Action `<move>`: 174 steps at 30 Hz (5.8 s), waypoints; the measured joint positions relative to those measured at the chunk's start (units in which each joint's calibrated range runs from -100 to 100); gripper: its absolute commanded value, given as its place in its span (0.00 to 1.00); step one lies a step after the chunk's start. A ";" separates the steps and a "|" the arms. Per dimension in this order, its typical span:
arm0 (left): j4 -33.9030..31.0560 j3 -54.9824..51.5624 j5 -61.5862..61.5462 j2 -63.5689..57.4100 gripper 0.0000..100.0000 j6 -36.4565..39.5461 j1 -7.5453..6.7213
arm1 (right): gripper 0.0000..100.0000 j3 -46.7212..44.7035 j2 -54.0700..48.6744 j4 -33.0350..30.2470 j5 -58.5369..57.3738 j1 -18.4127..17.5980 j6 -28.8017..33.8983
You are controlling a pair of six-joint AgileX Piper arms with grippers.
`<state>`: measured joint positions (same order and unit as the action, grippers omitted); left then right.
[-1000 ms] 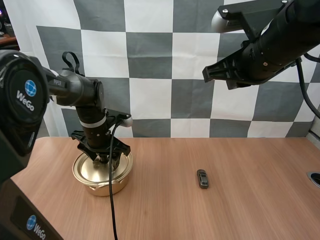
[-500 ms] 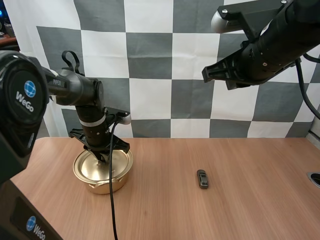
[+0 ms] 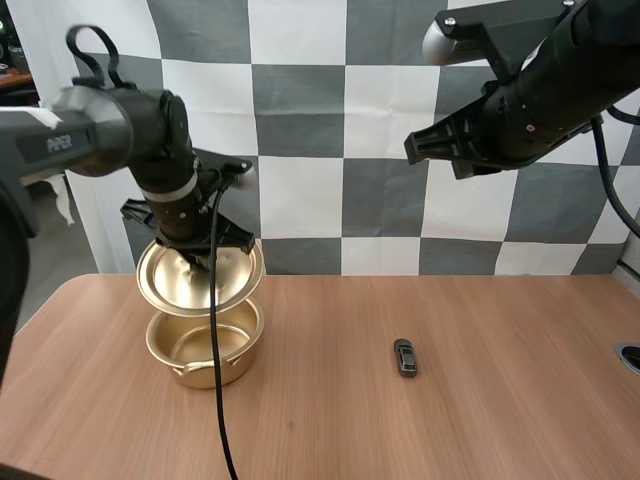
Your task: Open the pot, put the car inside, and close it
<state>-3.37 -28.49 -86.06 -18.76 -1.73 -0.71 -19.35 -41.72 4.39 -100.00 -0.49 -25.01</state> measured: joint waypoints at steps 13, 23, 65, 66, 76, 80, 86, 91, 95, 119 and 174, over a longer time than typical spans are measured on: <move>13.84 15.11 -13.94 -24.62 0.00 -4.04 0.00 | 0.00 -6.12 11.09 2.46 0.16 0.00 0.00; 14.62 14.97 -13.94 -42.87 0.00 -4.63 0.00 | 0.00 -19.59 21.58 5.42 10.30 0.00 0.00; 13.75 14.88 -13.94 -44.19 0.00 -5.09 0.00 | 1.00 -24.57 36.01 5.21 28.55 0.00 -9.07; 13.75 14.88 -13.94 -44.19 0.00 -5.09 0.00 | 1.00 -24.57 37.12 5.21 29.48 0.00 -9.07; 13.75 14.88 -13.94 -44.19 0.00 -5.09 0.00 | 1.00 -24.57 41.47 4.76 31.78 0.00 -9.30; 13.75 14.88 -13.94 -44.19 0.00 -5.09 0.00 | 1.00 -24.57 42.38 4.76 31.78 0.00 -9.30; 13.64 14.88 -13.93 -44.19 0.00 -5.09 0.00 | 1.00 -24.43 51.53 4.64 37.18 0.00 -11.07; 13.64 14.88 -13.93 -44.19 0.00 -5.09 0.00 | 1.00 -24.43 53.47 4.76 38.88 0.00 -11.65; 13.64 14.88 -13.93 -44.19 0.00 -5.09 0.00 | 1.00 -24.31 54.23 4.76 39.55 0.00 -12.09; 13.00 14.88 -13.93 -49.70 0.00 -5.46 0.00 | 0.00 -8.61 37.38 18.38 10.29 0.00 -22.27; -1.53 14.88 -13.93 -76.62 0.00 -2.77 2.15 | 0.00 11.03 55.84 37.39 0.09 -16.68 -35.55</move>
<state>-4.90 -13.61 -99.99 -95.38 -4.50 1.44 -8.32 14.13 41.78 -99.91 -17.16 -60.57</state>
